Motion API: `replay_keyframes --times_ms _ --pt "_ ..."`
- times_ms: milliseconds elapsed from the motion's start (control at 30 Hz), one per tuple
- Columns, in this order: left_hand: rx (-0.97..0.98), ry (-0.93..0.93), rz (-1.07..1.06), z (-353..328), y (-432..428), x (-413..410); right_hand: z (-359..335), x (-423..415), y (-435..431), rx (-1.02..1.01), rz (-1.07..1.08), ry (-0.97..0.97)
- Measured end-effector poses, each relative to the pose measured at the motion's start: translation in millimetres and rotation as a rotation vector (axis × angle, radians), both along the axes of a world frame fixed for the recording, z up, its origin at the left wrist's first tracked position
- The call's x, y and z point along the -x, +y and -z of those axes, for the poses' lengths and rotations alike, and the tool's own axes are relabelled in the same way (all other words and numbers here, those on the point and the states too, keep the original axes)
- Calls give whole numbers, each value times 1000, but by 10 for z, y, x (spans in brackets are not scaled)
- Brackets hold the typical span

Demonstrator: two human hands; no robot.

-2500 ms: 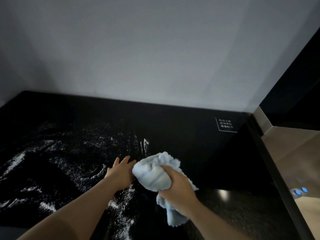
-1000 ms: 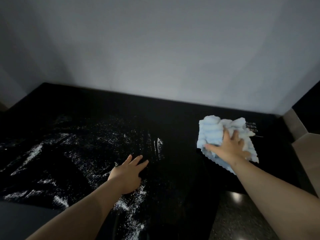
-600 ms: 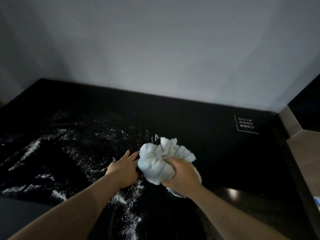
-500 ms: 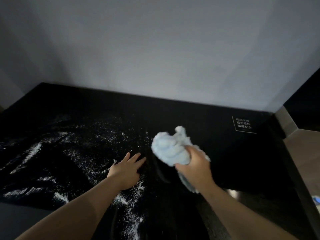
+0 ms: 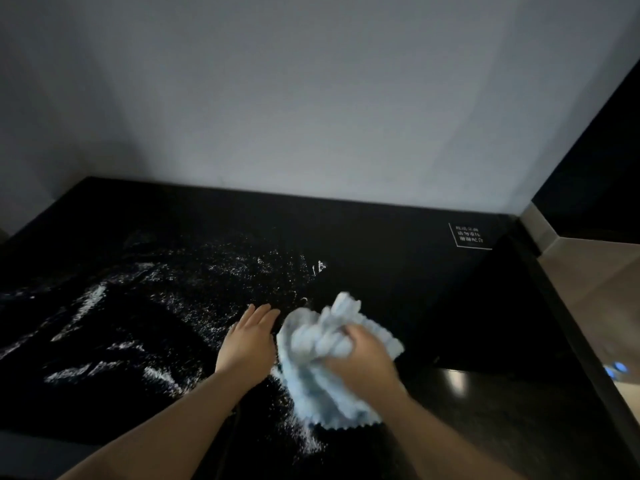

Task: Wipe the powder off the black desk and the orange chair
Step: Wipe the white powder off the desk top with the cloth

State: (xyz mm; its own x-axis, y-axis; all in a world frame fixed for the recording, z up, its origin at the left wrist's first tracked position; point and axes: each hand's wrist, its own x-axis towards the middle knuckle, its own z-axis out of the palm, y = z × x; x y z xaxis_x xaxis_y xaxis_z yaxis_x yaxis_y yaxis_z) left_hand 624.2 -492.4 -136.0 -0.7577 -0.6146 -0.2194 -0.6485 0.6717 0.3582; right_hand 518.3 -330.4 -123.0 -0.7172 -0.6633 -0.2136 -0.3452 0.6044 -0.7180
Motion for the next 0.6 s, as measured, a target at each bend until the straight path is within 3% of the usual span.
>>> replay_keyframes --times_ms 67,133,233,333,467,600 --pt "-8 13 16 -12 19 -104 -106 196 144 40 239 214" --pt "-29 25 33 -9 41 -201 -159 422 433 -161 383 351" --pt "-59 17 46 3 108 -336 -44 440 746 -447 268 133" --pt "-67 8 62 15 208 -450 187 -23 658 -459 179 166" --pt "-48 40 49 13 328 -582 226 -641 373 -351 38 296" --pt "-50 76 20 -8 490 -752 93 -653 535 122 132 56"
